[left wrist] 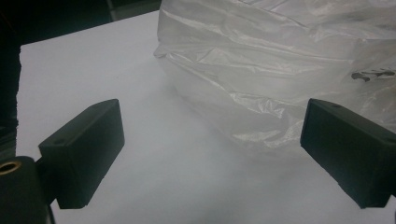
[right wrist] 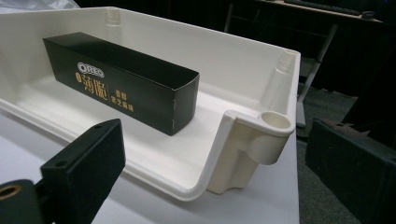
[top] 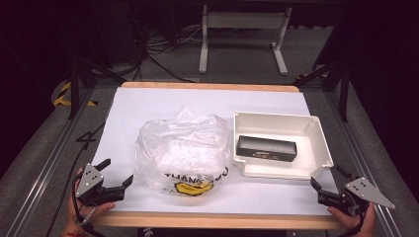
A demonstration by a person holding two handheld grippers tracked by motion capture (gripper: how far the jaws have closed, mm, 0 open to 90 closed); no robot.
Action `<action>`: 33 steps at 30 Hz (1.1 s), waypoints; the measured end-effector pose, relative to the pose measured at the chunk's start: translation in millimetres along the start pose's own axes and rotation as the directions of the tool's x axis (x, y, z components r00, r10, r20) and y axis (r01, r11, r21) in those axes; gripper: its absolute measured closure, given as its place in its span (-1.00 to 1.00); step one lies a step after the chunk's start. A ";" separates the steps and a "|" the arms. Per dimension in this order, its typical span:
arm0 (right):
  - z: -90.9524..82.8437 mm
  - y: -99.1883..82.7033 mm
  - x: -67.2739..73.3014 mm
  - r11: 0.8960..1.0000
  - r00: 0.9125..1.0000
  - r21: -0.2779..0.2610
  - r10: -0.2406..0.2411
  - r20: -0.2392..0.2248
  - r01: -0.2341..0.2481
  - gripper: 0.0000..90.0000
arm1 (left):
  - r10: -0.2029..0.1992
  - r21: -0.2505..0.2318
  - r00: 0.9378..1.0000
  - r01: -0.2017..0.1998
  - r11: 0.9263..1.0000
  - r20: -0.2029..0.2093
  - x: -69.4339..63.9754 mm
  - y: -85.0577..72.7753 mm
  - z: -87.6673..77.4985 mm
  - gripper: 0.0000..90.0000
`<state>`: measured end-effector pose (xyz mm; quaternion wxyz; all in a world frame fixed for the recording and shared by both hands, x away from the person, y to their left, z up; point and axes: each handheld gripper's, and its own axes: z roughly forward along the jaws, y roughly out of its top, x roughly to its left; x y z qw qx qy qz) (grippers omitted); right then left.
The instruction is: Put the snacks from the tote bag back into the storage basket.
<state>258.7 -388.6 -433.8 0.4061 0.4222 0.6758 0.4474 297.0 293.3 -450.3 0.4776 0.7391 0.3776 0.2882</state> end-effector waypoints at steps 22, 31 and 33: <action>-0.2 -1.8 0.2 1.000 1.000 0.004 -0.016 0.015 0.016 -0.88 | 0.010 -0.005 1.000 -0.010 1.000 -0.013 2.4 -0.7 2.2 -0.83; 0.1 -1.7 1.2 1.000 1.000 0.011 -0.011 0.014 0.011 -0.88 | 0.007 -0.011 1.000 -0.008 1.000 -0.016 2.3 -0.1 2.4 -0.83; 0.1 -2.0 0.9 1.000 1.000 0.018 -0.015 0.017 0.015 -0.88 | 0.003 -0.007 1.000 -0.003 1.000 -0.016 2.4 0.1 3.5 -0.83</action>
